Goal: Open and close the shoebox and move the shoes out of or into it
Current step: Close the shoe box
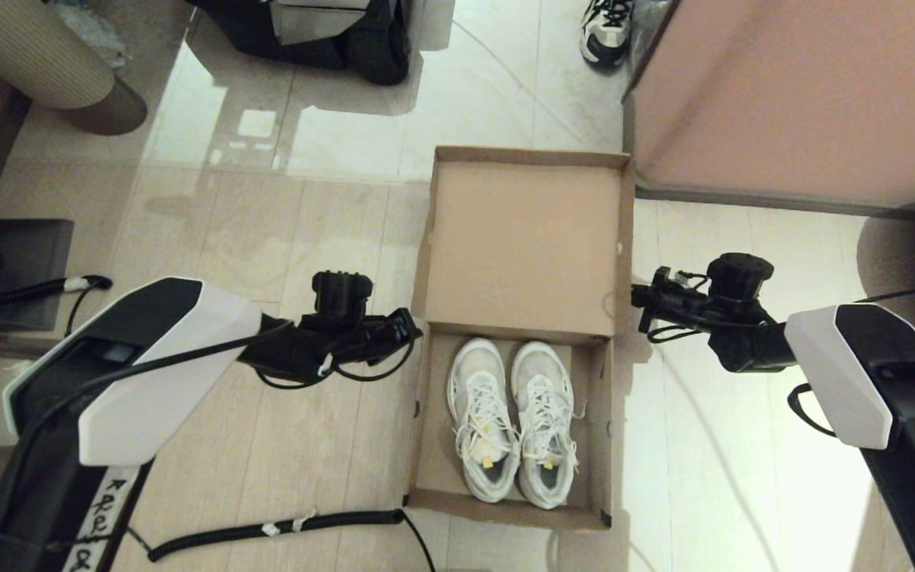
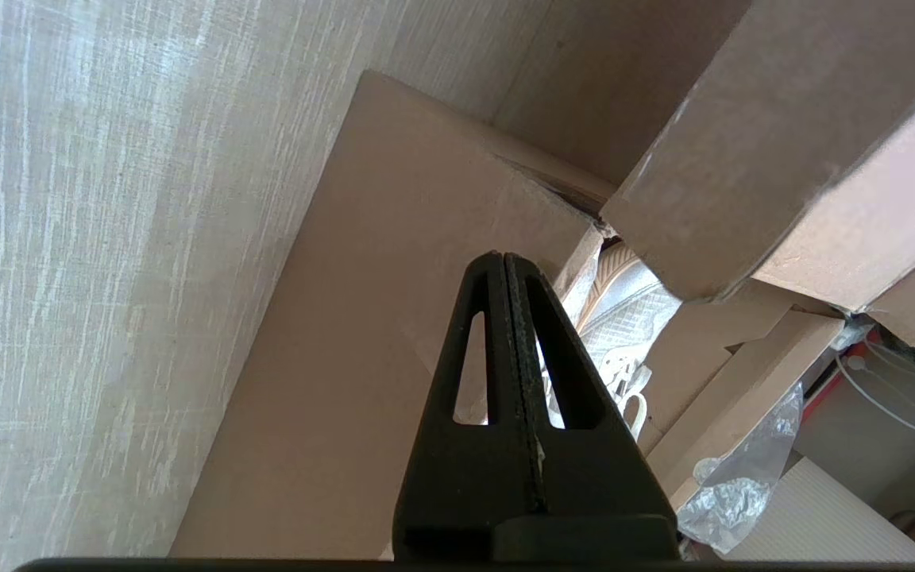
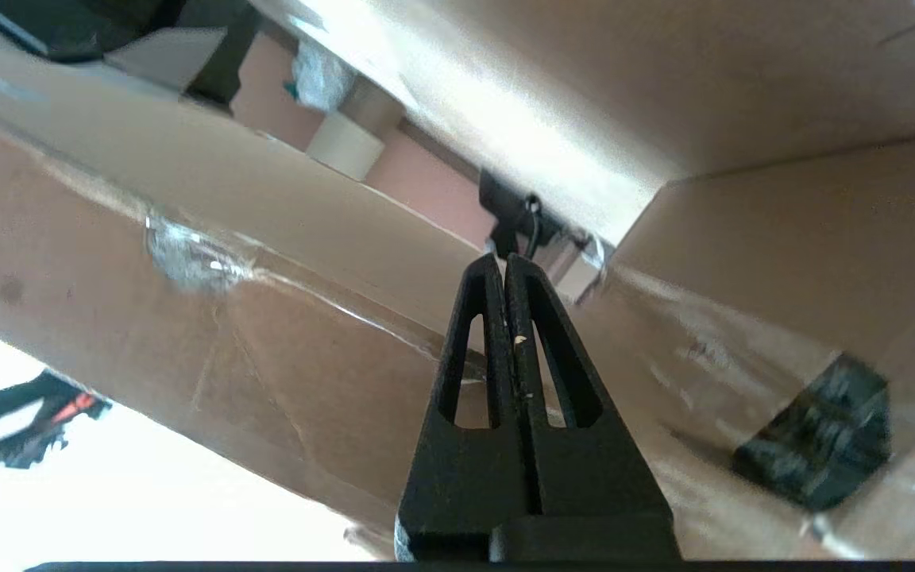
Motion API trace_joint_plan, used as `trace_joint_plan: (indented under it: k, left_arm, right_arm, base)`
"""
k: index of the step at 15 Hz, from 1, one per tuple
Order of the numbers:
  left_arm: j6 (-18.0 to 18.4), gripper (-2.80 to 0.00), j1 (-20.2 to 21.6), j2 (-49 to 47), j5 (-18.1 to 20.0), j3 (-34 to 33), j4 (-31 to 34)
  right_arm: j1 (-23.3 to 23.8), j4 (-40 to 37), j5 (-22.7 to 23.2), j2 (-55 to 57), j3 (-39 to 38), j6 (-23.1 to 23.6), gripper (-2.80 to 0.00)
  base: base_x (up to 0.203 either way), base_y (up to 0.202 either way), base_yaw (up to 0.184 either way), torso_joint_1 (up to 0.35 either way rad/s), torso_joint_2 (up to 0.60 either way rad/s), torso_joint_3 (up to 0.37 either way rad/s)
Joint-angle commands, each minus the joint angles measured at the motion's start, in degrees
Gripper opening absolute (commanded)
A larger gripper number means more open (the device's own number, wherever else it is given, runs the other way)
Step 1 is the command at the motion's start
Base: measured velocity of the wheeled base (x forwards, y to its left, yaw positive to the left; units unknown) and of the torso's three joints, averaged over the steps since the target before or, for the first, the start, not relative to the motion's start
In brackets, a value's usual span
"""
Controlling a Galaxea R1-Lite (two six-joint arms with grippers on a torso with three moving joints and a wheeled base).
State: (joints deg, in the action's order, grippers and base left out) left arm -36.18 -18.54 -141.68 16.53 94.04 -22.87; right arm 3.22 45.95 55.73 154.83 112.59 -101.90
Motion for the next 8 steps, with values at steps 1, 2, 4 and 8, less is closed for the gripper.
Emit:
trace_joint_plan:
  k: [1, 2, 4, 8]
  left_arm:
    - [-0.2, -2.80, 0.0, 0.0, 0.1, -0.1, -0.2]
    - [-0.2, -2.80, 0.0, 0.0, 0.1, -0.2, -0.2]
    - [-0.2, -2.80, 0.0, 0.0, 0.1, -0.3, -0.2]
    - [-0.2, -2.80, 0.0, 0.1, 0.1, -0.3, -0.2]
  right_arm:
    - [0.0, 0.3, 2.3, -1.1, 0.0, -0.6, -2.80]
    - [0.0, 0.4, 3.1, -1.4, 0.0, -0.6, -2.80]
    - [0.1, 0.8, 4.4, -2.1, 0.0, -0.6, -2.80]
    - [0.0, 2.0, 5.6, -3.5, 0.0, -0.6, -2.80]
  base:
    - [0.000, 0.000, 0.000, 0.000, 0.00, 0.000]
    - [0.000, 0.000, 0.000, 0.000, 0.00, 0.000]
    - [0.000, 0.000, 0.000, 0.000, 0.00, 0.000]
    - [0.000, 0.000, 0.000, 0.000, 0.00, 0.000]
